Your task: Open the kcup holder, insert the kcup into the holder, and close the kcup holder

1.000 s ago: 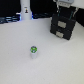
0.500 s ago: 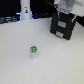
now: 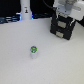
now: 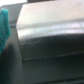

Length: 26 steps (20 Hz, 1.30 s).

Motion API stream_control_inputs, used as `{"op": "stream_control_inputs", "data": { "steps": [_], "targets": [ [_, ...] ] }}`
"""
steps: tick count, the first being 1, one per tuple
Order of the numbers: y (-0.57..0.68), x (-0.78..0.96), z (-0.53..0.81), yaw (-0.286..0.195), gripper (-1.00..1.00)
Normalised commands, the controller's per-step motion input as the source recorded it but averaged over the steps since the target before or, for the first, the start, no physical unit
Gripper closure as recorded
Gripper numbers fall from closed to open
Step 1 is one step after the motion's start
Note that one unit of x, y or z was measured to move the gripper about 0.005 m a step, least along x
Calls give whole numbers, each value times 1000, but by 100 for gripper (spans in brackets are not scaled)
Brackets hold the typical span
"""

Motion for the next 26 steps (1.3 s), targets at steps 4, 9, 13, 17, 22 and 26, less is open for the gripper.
{"op": "stream_control_inputs", "data": {
  "steps": [4, 9, 13, 17, 22, 26],
  "targets": [
    [12, -120, -45, -12, 100],
    [-14, 17, -3, -12, 100],
    [-79, 112, 6, -16, 100],
    [-254, 255, 46, -12, 100],
    [-210, 487, 57, -42, 100],
    [-291, 904, 158, -78, 100]
  ]
}}
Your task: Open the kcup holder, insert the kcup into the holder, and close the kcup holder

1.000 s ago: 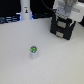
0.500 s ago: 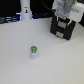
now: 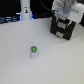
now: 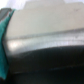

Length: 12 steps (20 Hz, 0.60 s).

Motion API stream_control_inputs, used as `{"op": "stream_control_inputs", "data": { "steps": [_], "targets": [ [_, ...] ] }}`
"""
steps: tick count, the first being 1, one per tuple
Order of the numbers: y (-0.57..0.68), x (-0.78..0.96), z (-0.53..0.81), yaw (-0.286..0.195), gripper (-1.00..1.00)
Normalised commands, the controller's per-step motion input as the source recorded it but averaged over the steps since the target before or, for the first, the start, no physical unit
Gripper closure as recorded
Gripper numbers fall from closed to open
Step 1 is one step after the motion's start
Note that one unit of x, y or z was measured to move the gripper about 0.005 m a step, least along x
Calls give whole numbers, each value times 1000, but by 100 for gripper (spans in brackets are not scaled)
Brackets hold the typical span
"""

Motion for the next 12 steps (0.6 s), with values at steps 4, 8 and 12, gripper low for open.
{"op": "stream_control_inputs", "data": {
  "steps": [4, 8, 12],
  "targets": [
    [-280, 928, 129, -81, 100],
    [-314, 933, 115, -88, 100],
    [-318, 936, 138, -91, 100]
  ]
}}
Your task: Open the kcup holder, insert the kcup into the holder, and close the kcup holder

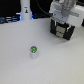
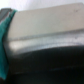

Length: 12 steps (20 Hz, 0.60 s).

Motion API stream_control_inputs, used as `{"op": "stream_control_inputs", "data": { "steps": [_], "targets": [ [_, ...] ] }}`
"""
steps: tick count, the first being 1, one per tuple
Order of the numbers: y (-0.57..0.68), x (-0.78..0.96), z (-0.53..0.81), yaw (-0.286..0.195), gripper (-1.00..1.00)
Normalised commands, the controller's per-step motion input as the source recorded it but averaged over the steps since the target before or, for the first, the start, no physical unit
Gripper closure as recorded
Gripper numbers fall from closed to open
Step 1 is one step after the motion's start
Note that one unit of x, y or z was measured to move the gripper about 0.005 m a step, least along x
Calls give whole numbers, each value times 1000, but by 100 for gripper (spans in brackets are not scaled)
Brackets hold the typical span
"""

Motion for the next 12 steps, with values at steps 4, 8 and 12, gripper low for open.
{"op": "stream_control_inputs", "data": {
  "steps": [4, 8, 12],
  "targets": [
    [-306, 939, 167, -93, 100],
    [-315, 940, 168, -90, 100],
    [-349, 929, 146, -94, 100]
  ]
}}
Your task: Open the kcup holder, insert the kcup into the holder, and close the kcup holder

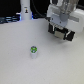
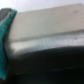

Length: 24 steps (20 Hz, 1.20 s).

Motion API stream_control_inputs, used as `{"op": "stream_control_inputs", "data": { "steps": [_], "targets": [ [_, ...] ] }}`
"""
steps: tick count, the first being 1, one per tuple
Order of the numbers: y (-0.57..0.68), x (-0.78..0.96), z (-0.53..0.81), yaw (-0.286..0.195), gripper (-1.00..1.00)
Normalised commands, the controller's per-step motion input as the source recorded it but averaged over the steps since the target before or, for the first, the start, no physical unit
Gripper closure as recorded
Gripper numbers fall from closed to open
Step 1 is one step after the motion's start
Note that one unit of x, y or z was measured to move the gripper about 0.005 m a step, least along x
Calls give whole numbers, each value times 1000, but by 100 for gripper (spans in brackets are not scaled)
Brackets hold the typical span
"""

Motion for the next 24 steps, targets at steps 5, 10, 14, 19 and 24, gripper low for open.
{"op": "stream_control_inputs", "data": {
  "steps": [5, 10, 14, 19, 24],
  "targets": [
    [-354, 930, 146, -89, 100],
    [-381, 912, 132, -88, 100],
    [-396, 867, 161, -92, 100],
    [-70, 361, 235, -97, -100],
    [-275, 231, 433, -170, -100]
  ]
}}
